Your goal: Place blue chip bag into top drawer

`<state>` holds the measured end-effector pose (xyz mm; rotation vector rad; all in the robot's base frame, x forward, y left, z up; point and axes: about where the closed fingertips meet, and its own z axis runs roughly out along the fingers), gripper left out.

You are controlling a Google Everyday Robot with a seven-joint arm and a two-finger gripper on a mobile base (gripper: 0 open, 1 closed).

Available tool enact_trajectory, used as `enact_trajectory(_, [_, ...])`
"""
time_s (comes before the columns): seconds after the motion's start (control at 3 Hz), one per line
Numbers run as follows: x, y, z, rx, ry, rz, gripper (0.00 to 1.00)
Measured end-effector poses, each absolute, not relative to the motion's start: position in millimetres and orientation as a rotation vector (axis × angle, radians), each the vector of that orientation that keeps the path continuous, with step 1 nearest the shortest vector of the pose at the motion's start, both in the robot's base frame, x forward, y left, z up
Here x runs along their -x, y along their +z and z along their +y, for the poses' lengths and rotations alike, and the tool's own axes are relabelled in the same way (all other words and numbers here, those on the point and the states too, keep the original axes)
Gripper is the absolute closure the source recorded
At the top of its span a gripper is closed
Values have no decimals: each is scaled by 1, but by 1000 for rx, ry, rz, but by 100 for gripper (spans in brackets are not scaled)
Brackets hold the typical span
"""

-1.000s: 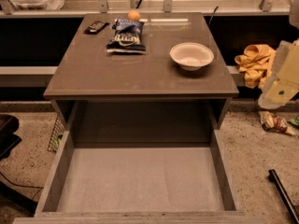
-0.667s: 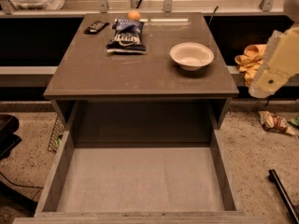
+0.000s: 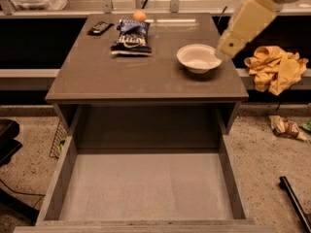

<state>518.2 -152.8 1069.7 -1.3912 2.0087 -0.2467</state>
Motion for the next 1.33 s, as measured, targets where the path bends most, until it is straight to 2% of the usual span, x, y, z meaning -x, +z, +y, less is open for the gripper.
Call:
enact_trajectory(0.33, [-570,1054,-123,1304,-180,2009,0])
enact_trajectory(1.0, [-576,1056,-120,1283,-157,1999,0])
enact_trajectory(1.33, [-622,1057,-97,1210,-50,1942,0])
